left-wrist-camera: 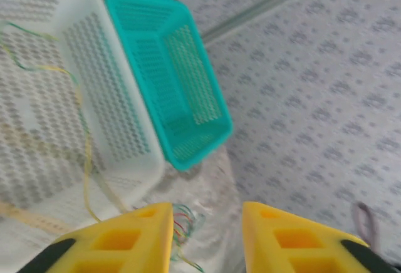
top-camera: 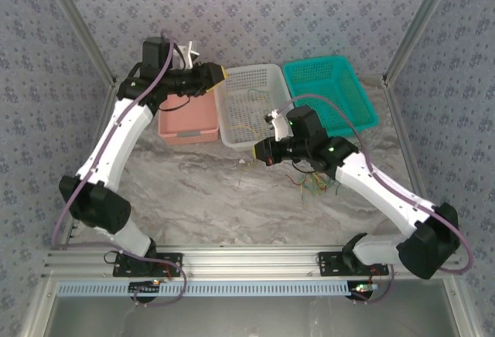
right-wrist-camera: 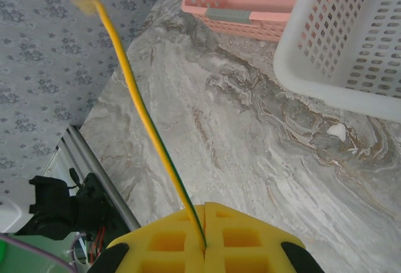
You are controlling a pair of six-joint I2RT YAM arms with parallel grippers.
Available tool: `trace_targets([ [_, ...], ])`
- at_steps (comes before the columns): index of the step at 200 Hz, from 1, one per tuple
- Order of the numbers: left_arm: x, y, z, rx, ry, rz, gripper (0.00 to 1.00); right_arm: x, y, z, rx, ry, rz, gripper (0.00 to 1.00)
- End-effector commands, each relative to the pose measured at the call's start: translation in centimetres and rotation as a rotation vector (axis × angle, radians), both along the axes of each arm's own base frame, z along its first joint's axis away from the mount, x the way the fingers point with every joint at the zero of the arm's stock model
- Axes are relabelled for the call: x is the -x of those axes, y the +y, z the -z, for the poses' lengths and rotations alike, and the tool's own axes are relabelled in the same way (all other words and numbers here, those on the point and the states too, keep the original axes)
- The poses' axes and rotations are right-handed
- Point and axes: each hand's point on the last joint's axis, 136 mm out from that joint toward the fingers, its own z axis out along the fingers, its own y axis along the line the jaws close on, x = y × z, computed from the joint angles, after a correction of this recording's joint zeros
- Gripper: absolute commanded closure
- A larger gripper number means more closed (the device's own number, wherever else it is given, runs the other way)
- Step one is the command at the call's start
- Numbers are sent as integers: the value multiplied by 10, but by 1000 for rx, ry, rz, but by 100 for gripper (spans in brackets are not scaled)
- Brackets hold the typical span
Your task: Untangle the cables
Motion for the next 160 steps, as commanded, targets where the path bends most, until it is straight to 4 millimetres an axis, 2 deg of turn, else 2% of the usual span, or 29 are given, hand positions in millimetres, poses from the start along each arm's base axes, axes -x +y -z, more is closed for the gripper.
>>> trace_targets([
  [1,-7,11,23,-61,101,-87,60,8,-11,-1,25,49,30,100],
  [20,-4,22,41,-93,155,-151,61,13,-8,11,61,122,2,100],
  [36,12,41,64,-176,230,-217,62,16,-5,26,96,175,-17,100],
  [52,27,59,75,-233,244,-278,60,17,-1,31,104,190,-33,100],
  [61,38,71,79,-260,248,-318,58,18,2,31,99,195,-44,100],
  [64,41,75,80,-271,250,-333,57,14,5,19,78,171,-49,100],
  [73,51,87,83,-302,246,-377,55,14,11,12,63,162,-68,100],
  [106,85,131,92,-387,273,-509,50,14,37,5,54,174,-144,100],
  [128,102,141,102,-402,322,-532,50,7,45,7,65,175,-132,100],
  [160,123,132,120,-363,392,-511,51,-7,33,18,75,202,-66,100],
])
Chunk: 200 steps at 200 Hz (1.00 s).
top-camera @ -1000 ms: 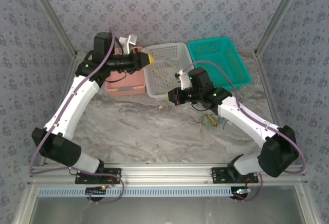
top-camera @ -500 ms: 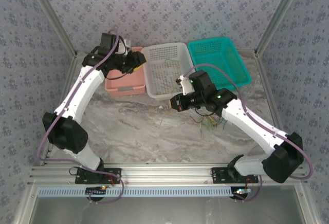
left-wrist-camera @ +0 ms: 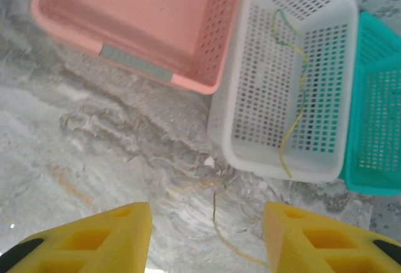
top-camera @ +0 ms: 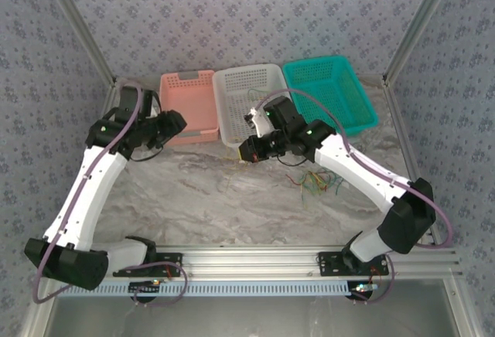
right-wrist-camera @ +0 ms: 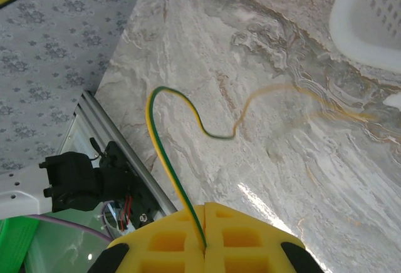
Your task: Untangle the cables
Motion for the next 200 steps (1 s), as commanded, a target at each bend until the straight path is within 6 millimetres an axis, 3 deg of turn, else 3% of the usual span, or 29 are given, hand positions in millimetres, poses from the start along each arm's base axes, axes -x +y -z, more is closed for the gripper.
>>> trace_targets([
  [1,21,0,25,6,97,-22,51,-9,-8,5,13,23,43,100],
  [19,35,-9,41,23,149,0,52,-9,-20,19,46,47,59,100],
  [53,65,-29,93,33,300,48,51,0,-39,53,95,112,73,100],
  [57,67,-30,98,34,307,51,51,5,-44,67,112,145,75,100],
  [109,86,-21,167,-52,421,72,40,19,-62,95,156,193,103,100],
  [137,81,-20,177,72,432,-143,27,22,-66,97,154,200,109,100],
  [163,59,-18,174,249,353,-419,18,24,-66,98,150,207,112,100],
  [200,47,-21,192,466,388,-754,21,27,-65,100,149,212,106,100],
])
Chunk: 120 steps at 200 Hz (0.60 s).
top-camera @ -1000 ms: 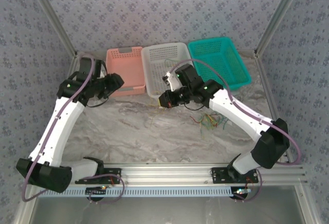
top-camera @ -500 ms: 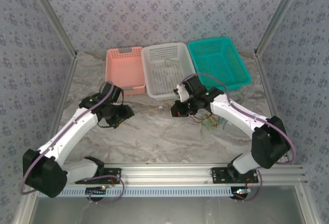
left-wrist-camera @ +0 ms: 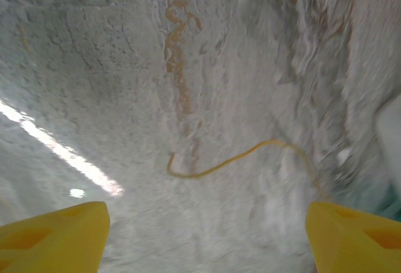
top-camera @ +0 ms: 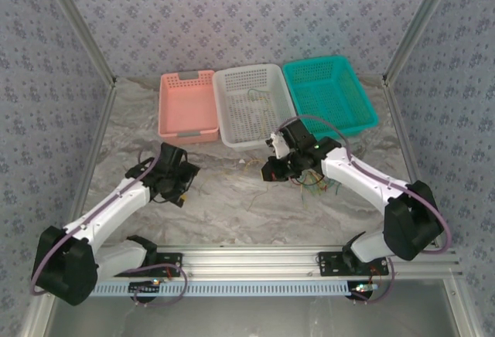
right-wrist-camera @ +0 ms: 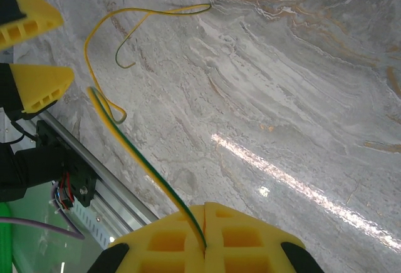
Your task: Untangle the cables
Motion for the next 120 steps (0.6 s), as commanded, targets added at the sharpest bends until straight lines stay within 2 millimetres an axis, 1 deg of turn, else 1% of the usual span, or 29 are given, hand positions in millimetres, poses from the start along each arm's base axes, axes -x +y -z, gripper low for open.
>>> trace_targets([
  [1,-20,-6,1,159,-9,-334,21,4,-1,-1,-6,4,6,100],
  [12,-23,-12,7,199,12,-406,21,5,0,-1,-8,5,2,100],
  [25,-26,-23,12,237,41,-450,22,5,-1,-1,-7,4,4,100],
  [43,-21,-35,18,261,94,-494,23,6,-1,-2,-8,1,5,100],
  [64,-15,-33,28,243,116,-552,24,4,0,-5,-14,-5,11,100],
  [91,-16,-37,45,267,139,-593,28,5,2,-6,-18,-6,12,100],
  [107,-18,-29,52,226,126,-614,34,7,1,-5,-16,-3,11,100],
  [120,-19,-20,62,197,128,-620,44,8,0,-3,-12,1,6,100],
])
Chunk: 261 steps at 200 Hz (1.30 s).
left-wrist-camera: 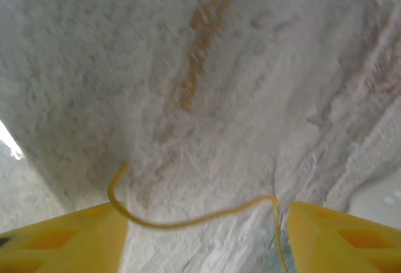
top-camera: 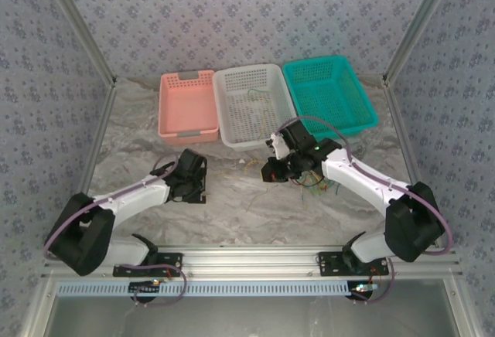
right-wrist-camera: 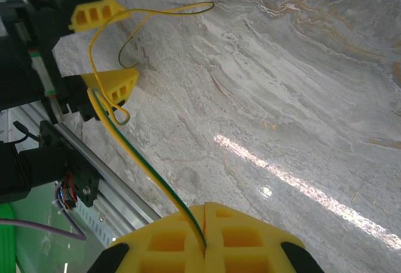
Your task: Untangle the cables
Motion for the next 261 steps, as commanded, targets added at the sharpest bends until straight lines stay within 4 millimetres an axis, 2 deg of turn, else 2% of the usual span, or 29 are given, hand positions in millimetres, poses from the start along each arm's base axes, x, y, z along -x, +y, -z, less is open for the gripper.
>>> trace_targets([
  [1,-6,15,15,53,48,-262,45,6,-2,-2,-4,1,0,100],
  [8,-5,19,21,46,56,-264,54,6,-2,-1,-3,0,-1,100],
  [19,-4,25,29,39,61,-273,72,6,-3,-1,0,1,-3,100],
  [37,-13,39,27,7,4,-257,100,8,-5,-1,6,0,-11,100],
  [46,-24,48,17,-16,-54,-233,100,9,-8,-1,13,0,-15,100],
  [58,-41,66,-7,-79,-139,-189,100,13,-12,-1,26,3,-25,100],
  [87,-86,104,-89,-173,-377,-88,100,28,-24,-3,59,-7,-92,100],
  [135,-153,145,-212,-185,-743,5,100,49,-37,1,108,10,-171,100],
  [152,-175,161,-245,-185,-842,-6,100,54,-41,3,117,18,-176,100],
  [169,-197,170,-269,-158,-921,-15,100,58,-42,5,116,29,-180,100],
  [204,-233,167,-302,-118,-1026,6,100,63,-36,2,91,30,-190,100],
  [216,-245,158,-310,-99,-1060,26,100,63,-33,-1,78,26,-191,100],
  [225,-254,143,-319,-82,-1090,59,100,59,-30,-5,66,14,-184,100],
  [235,-264,118,-328,-55,-1117,118,100,51,-25,-13,41,-4,-165,100],
  [248,-277,85,-336,-26,-1142,190,100,33,-16,-30,-10,-35,-123,100],
  [261,-288,53,-338,-4,-1150,235,100,6,-10,-54,-60,-74,-62,100],
])
